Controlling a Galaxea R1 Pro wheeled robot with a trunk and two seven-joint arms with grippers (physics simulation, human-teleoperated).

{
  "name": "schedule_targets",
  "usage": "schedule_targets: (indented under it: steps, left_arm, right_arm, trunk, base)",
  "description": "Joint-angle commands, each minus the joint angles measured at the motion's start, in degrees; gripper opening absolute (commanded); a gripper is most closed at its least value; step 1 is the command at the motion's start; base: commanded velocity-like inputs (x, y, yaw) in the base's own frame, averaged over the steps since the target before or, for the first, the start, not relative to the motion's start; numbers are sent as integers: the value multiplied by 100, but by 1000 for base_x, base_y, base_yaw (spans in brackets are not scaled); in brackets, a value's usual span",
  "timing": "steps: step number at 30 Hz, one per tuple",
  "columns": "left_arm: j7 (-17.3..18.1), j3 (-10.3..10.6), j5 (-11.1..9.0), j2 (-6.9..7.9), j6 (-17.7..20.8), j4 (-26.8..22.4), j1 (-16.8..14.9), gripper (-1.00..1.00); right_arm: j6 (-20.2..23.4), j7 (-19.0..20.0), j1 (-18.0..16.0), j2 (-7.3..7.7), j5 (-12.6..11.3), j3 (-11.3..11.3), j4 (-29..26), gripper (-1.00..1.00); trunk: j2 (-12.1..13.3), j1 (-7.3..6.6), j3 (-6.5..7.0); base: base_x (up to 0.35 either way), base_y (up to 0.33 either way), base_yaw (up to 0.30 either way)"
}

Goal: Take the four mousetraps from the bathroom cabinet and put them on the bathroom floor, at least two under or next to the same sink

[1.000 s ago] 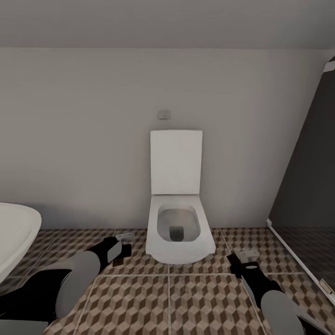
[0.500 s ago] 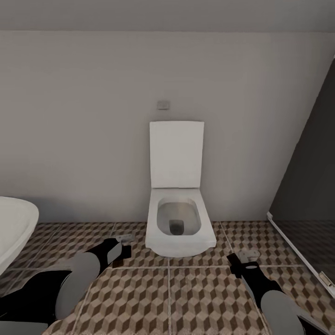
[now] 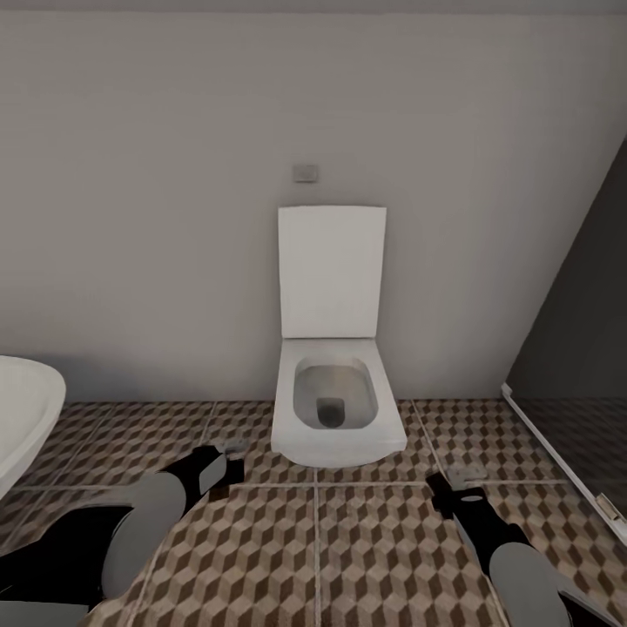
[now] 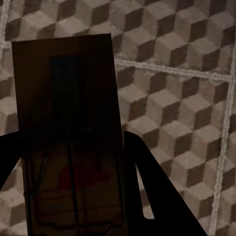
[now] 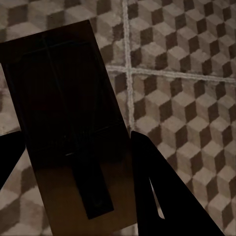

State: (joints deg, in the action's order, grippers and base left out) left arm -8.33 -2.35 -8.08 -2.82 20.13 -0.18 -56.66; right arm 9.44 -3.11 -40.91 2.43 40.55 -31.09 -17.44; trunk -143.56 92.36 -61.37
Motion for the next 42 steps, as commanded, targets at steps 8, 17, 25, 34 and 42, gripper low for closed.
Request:
schedule_targets:
  steps: [8,17,25,34,42]
  left_arm:
    - [-31,-20,-29,0,17,-6,-3,-100]
    - [-36,-20,2,-7,9,-9,-3,-100]
    - [-37,-20,0,-7,14,-9,-3,-100]
    - [-43,-20,-1,-16,17,-9,-3,-100]
    - [-46,-20,-8,-17,17,-9,-3,-100]
  right_arm:
    - [15,-76,-4,-8,32,-12,-20,-100]
    - [14,-84,-4,-5,32,-11,-22,-100]
    - [14,-61,-4,-19,32,-13,-22,-100]
    - [14,-47,-4,-9,32,-17,-22,-100]
    - [14,-34,-4,-6,32,-12,-22,-100]
  trunk:
    - [-11,14,-138]
    - [-11,14,-138]
    - [-11,14,-138]
    - [-11,14,-138]
    - [-11,14,-138]
  base:
    - [0,0,0]
    - [0,0,0]
    - [0,0,0]
    - [0,0,0]
    - [0,0,0]
